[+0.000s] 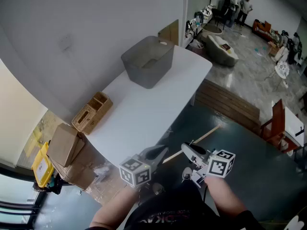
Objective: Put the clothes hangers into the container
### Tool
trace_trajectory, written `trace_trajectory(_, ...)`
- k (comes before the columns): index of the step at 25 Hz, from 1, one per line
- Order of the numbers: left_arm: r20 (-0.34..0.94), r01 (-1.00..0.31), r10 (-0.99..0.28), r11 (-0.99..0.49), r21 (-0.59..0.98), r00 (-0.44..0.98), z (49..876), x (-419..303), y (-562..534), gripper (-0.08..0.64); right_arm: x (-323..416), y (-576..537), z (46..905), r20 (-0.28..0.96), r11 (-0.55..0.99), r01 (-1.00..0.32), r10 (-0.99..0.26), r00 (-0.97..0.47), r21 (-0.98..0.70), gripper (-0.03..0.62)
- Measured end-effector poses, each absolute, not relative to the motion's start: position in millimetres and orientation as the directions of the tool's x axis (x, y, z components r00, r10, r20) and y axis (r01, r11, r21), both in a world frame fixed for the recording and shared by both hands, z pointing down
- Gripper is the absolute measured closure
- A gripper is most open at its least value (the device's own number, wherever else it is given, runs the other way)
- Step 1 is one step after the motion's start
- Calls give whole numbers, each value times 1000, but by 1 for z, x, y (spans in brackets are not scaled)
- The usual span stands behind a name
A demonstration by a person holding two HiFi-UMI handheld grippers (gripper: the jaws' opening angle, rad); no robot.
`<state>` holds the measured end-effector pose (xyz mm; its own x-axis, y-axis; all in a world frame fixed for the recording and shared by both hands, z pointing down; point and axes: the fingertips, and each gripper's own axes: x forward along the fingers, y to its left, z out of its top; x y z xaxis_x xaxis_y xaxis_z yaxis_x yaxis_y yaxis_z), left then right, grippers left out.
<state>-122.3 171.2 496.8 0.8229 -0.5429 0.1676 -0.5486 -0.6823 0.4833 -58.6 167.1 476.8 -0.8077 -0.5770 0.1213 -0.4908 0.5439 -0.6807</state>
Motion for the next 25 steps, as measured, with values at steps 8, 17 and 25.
trace_trajectory(8,171,-551,-544,-681,483,822,498,-120,175,560,-57,171,478,127,542,-495,-578,-806,-679,575)
trace_trajectory(17,169,-547,-541,-682,485,824,499,-118,175,560,-56,172,480,130,531,-496,-581,-803,-687,575)
trace_trajectory(25,169,-553,-547,-680,482,820,496,-116,172,560,-58,170,481,178,582,-543,-565,-805,-605,575)
